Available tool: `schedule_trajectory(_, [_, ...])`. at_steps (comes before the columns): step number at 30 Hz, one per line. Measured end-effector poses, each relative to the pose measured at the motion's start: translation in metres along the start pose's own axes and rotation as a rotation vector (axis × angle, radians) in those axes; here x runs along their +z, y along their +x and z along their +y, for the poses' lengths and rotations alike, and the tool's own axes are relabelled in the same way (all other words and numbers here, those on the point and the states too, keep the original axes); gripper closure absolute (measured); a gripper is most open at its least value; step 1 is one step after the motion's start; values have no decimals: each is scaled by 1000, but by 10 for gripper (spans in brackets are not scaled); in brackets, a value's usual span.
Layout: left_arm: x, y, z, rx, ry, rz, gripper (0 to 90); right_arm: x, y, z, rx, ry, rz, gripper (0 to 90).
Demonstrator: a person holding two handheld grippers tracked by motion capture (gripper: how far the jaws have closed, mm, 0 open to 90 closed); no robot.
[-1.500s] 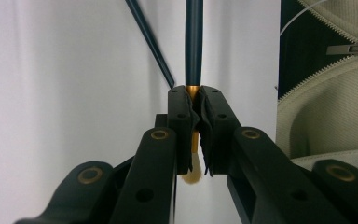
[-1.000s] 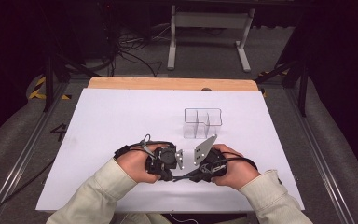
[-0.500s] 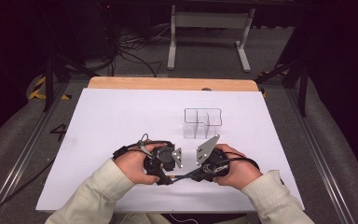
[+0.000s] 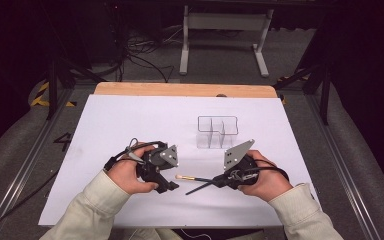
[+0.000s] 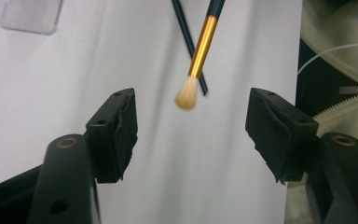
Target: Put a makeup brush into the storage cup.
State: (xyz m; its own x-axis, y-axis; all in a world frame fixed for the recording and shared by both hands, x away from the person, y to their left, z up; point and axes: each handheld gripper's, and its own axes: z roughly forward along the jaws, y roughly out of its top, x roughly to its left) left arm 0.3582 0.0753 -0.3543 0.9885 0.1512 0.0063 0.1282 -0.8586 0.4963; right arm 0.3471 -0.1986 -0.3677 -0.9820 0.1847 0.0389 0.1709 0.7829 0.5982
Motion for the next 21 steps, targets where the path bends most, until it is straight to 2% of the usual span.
schedule_trajectory(2, [-4, 2, -5, -12, -34, 15, 322, -5, -1, -3, 13, -18, -16, 852])
schedule_trajectory(6, [-8, 3, -13, -43, -73, 37, 307, -11, -1, -5, 35, -61, -35, 853])
schedule_trajectory(8, [-9, 2, -15, -42, -78, 52, 343, -14, -1, -6, 44, -88, -49, 853])
schedule_trajectory(11, [-9, 2, -15, -48, -89, 66, 320, -19, -2, -8, 62, -125, -70, 853])
schedule_trajectory(16, [-9, 5, -20, -78, -106, 91, 243, -24, -3, -10, 79, -176, -106, 853])
schedule_trajectory(18, [-8, 6, -25, -101, -118, 118, 175, -28, -5, -12, 100, -230, -132, 854])
schedule_trajectory(21, [-7, 6, -26, -120, -126, 133, 164, -29, -6, -14, 105, -258, -150, 853])
